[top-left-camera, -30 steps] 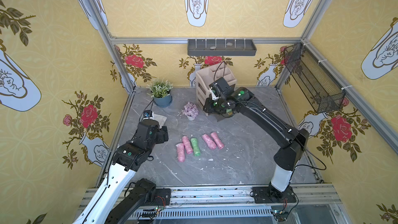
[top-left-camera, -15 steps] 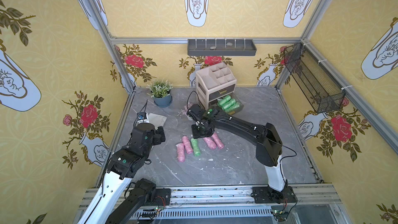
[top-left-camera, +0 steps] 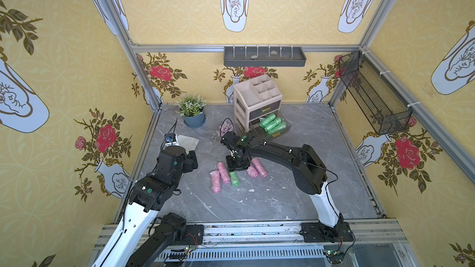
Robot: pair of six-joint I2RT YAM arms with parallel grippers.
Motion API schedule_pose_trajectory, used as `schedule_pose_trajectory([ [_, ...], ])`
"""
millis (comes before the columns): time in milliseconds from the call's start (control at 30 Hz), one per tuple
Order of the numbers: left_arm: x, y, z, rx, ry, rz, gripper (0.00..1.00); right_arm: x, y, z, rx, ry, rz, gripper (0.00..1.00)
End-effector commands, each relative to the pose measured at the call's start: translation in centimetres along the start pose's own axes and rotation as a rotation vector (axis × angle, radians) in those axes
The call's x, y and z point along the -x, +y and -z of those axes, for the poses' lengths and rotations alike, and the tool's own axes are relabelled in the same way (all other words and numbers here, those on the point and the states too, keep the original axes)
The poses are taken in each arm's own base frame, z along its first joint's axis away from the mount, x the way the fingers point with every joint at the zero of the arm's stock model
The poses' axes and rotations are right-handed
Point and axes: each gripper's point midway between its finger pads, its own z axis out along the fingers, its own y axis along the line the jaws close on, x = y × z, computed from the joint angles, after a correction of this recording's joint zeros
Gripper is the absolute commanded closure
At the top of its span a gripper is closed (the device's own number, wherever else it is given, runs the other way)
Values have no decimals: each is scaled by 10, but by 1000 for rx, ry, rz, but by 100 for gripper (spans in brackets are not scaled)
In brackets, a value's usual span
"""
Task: Sort the rolls of trash bags by color and place them into the drawer
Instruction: Pick up the roll of trash bags from the center of the board.
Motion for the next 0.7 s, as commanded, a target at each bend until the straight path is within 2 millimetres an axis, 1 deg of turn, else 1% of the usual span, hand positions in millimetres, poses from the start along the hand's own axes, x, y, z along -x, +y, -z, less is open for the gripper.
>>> schedule_pose_trajectory([
  [0,0,-1,-1,-6,-3,6,11,-3,5,-7,24,24,21,52],
  [400,0,-2,-3,-8,5,5,11,-20,-3,-25,3,110,17,57],
  [567,-1,-3,-4,-8,7,4,11,-19,-4,-21,-8,97,22,66],
  [667,-1,-2,-4,-5,8,3,11,-16,-5,-18,-18,89,26,74],
])
